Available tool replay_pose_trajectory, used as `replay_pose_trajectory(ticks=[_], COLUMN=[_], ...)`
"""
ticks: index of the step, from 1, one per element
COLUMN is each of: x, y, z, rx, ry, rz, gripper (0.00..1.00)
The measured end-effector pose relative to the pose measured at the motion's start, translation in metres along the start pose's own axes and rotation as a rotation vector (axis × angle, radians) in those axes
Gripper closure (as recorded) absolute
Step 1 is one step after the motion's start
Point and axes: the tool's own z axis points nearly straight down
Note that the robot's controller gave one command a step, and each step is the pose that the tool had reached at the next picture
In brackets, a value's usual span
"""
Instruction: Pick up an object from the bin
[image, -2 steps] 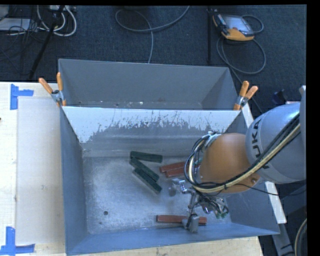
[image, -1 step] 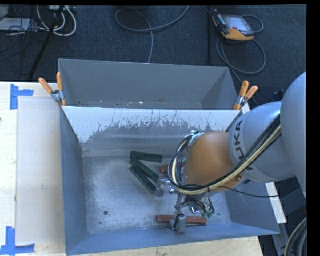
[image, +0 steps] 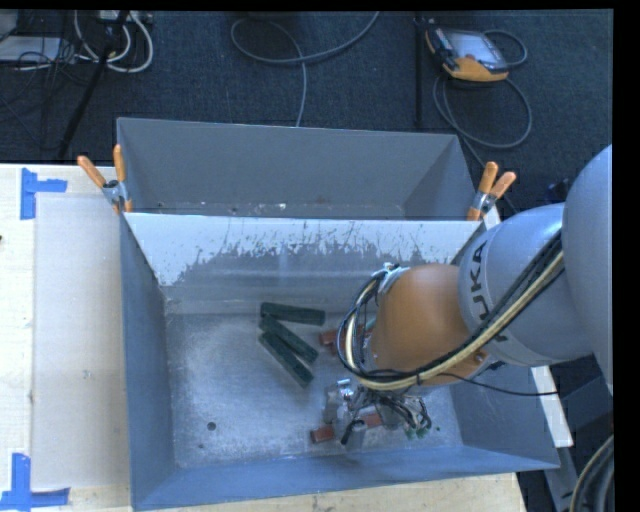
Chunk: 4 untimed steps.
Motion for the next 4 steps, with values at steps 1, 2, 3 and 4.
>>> replay_pose_trajectory(ticks=[1,2,3,4], x=[-0.003,0.009,0.014,0.011], y=[0.000,-0.026,-0.025,-0.005], z=[0.000,-0.002,0.001,-0.142], rx=[0.001,0.007,0.002,0.003], ry=[-0.013,-0.027,-0.010,-0.011], rz=[0.002,-0.469,-0.465,-0.467], gripper=[0.00,0.00,1.00,1.00])
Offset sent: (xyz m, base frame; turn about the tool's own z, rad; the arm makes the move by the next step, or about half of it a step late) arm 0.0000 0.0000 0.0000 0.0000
